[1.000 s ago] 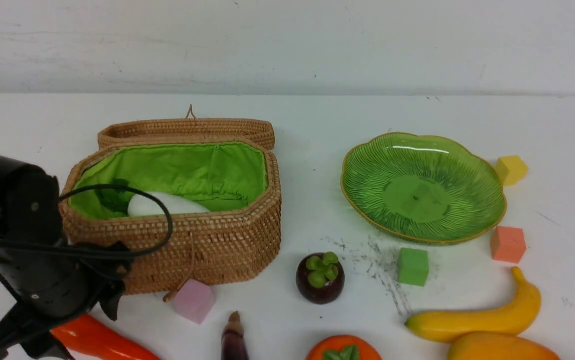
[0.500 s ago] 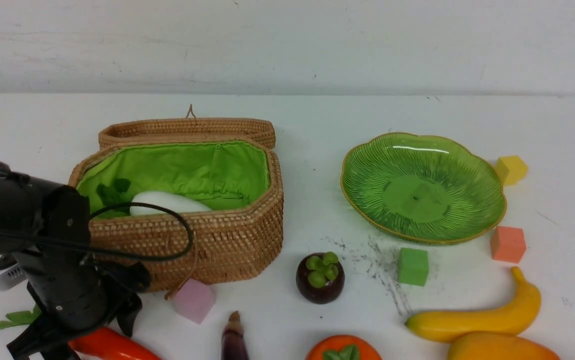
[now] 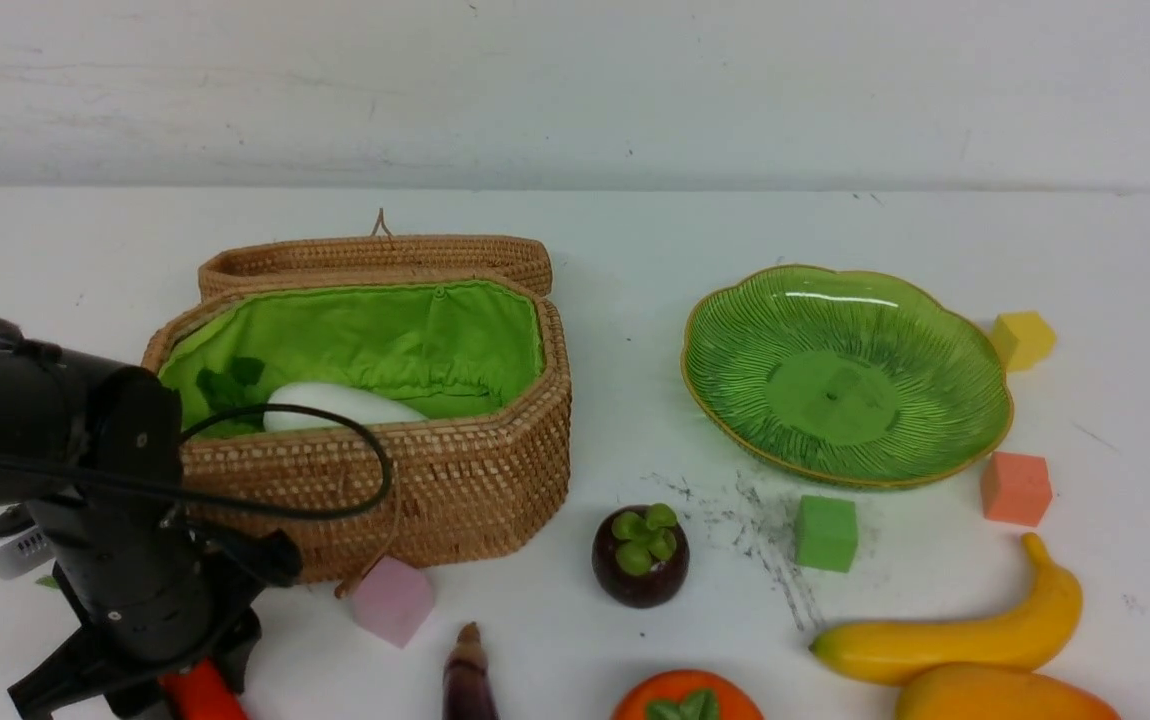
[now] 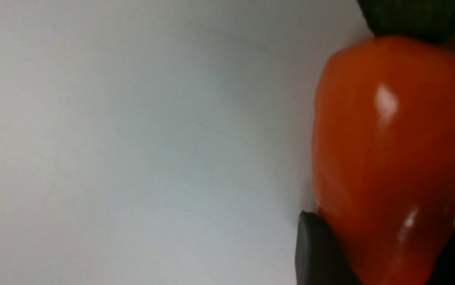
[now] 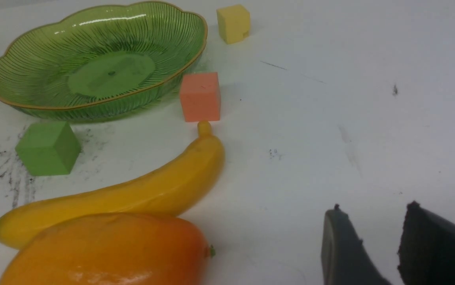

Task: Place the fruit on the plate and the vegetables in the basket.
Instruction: Use the left arm to grab a carrot and put it into the left basket

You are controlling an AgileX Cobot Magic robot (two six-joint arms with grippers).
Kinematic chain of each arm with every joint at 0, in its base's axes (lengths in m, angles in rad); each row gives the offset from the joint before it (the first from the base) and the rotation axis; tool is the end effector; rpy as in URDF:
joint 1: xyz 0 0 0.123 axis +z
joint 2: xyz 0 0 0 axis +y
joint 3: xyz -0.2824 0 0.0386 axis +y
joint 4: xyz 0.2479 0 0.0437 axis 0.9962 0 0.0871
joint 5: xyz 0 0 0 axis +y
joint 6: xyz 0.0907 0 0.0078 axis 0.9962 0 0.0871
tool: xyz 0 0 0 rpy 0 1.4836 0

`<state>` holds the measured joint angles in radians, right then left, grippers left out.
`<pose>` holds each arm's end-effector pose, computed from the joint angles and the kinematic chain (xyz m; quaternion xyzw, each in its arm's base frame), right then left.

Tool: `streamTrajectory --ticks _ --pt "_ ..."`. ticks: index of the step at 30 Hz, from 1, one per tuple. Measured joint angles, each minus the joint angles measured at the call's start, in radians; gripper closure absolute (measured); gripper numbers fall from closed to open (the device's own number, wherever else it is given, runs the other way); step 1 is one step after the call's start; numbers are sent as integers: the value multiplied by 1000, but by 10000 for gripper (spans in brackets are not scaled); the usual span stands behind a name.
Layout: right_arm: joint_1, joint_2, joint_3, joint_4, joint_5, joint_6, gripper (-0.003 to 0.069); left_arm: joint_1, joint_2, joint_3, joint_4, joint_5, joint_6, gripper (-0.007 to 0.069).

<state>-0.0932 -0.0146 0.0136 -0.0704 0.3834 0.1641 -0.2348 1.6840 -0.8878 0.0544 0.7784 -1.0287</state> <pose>0.0515 -0.0072 0.1749 0.0848 0.7986 -0.0089 0.5957 0.2755 -0.0623 0.1620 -0.3690 0.9283 -0.0086 0.0454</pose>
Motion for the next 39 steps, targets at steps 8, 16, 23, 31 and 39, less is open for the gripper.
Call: streamTrajectory --ticks 8,16,23,31,39 --pt "0 0 0 0 0 0 416 0 -81 1 12 93 14 339" --pt "0 0 0 0 0 0 416 0 -267 1 -17 193 161 339" --pt "0 0 0 0 0 0 416 0 -380 -104 -101 283 213 339" --pt "0 0 0 0 0 0 416 0 -371 -365 -274 248 284 339" --pt "0 0 0 0 0 0 416 0 -182 -541 -343 161 297 339"
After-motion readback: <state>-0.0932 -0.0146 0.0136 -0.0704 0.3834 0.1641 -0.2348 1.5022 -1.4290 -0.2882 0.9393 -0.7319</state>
